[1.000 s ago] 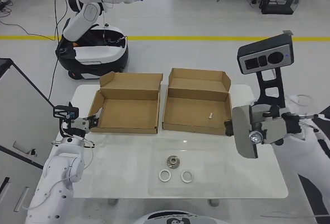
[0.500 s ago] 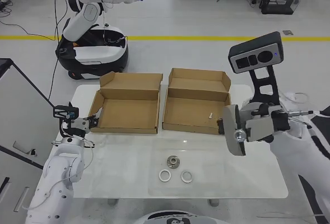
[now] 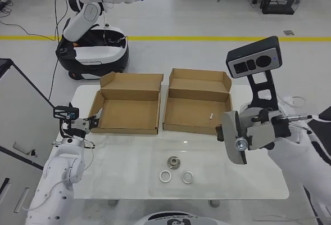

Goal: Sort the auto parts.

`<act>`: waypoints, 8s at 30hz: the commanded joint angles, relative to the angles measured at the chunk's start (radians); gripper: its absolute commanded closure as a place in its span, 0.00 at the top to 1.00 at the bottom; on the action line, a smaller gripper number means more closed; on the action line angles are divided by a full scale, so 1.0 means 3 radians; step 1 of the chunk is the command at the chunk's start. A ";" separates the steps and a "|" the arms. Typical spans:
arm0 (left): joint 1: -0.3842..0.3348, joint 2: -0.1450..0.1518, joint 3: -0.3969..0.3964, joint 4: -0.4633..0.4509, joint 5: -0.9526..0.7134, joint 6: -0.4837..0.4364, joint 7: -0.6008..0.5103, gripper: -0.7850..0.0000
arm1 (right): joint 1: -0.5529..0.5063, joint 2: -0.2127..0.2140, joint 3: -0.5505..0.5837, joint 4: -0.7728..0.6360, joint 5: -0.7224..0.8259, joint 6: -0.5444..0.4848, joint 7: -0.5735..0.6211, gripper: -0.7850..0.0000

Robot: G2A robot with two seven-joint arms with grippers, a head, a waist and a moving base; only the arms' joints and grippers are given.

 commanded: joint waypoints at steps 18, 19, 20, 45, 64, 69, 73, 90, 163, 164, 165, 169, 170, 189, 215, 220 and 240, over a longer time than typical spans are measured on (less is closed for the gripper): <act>0.0000 0.0000 0.0000 0.0000 0.0000 0.0000 0.0000 1.00 | -0.0031 -0.0046 0.0010 -0.0009 0.0087 -0.0040 0.0059 0.00; 0.0000 0.0000 0.0000 0.0000 0.0000 0.0000 0.0000 1.00 | -0.0031 -0.0046 0.0010 -0.0009 0.0087 -0.0040 0.0059 0.00; 0.0000 0.0000 0.0000 0.0000 0.0000 0.0000 0.0000 1.00 | -0.0031 -0.0046 0.0010 -0.0009 0.0087 -0.0040 0.0059 0.00; 0.0000 0.0000 0.0000 0.0000 0.0000 0.0000 0.0000 1.00 | -0.0557 0.0294 0.1515 0.0341 -0.1769 0.2025 0.0487 0.00; 0.0000 0.0000 0.0000 0.0000 0.0000 0.0000 0.0000 1.00 | 0.0826 0.0354 0.0460 0.1141 -0.4537 0.1570 0.1611 0.00; 0.0000 0.0000 0.0000 0.0000 0.0000 0.0000 0.0000 1.00 | 0.1322 0.0220 -0.0105 0.1577 -0.4958 0.1287 0.1596 0.00; 0.0000 0.0000 0.0000 0.0000 0.0000 0.0000 0.0000 1.00 | 0.1625 0.0088 -0.0538 0.1900 -0.5238 0.1101 0.1572 0.00; 0.0000 0.0000 0.0000 0.0000 0.0000 0.0000 0.0000 1.00 | 0.2170 -0.0581 -0.1859 0.2975 -0.5731 0.0692 0.1476 0.00; 0.0000 0.0000 0.0000 0.0000 0.0000 0.0000 0.0000 1.00 | 0.1927 -0.2153 -0.2419 0.5847 -0.6286 0.0810 0.0877 0.28; 0.0000 0.0000 0.0000 0.0000 0.0000 0.0000 0.0000 1.00 | 0.1925 -0.2158 -0.2415 0.5857 -0.6291 0.0807 0.0875 0.34; 0.0000 0.0000 0.0000 0.0000 0.0000 0.0000 0.0000 1.00 | 0.1924 -0.2163 -0.2410 0.5865 -0.6297 0.0804 0.0872 0.35; 0.0000 0.0000 0.0000 0.0000 0.0000 0.0000 0.0000 1.00 | 0.1932 -0.2180 -0.2386 0.5887 -0.6310 0.0795 0.0865 0.38; 0.0000 0.0000 0.0000 0.0000 0.0000 0.0000 0.0000 1.00 | 0.1939 -0.2182 -0.2377 0.5892 -0.6311 0.0795 0.0865 0.39; 0.0000 0.0000 0.0000 0.0000 0.0000 0.0000 0.0000 1.00 | 0.2291 -0.1928 -0.1800 0.5866 -0.5737 0.0432 0.0663 1.00; 0.0000 0.0000 0.0000 0.0000 0.0000 0.0000 0.0000 1.00 | 0.0000 -0.0305 0.1229 0.1862 -0.4121 0.0989 0.1684 1.00; 0.0000 0.0000 0.0000 0.0000 0.0000 0.0000 0.0000 1.00 | -0.0394 -0.0099 0.1638 0.1626 -0.3667 0.1067 0.1684 1.00; 0.0000 0.0000 0.0000 0.0000 0.0000 0.0000 0.0000 1.00 | -0.1216 0.0495 0.2358 0.1875 -0.2187 0.0950 0.1684 1.00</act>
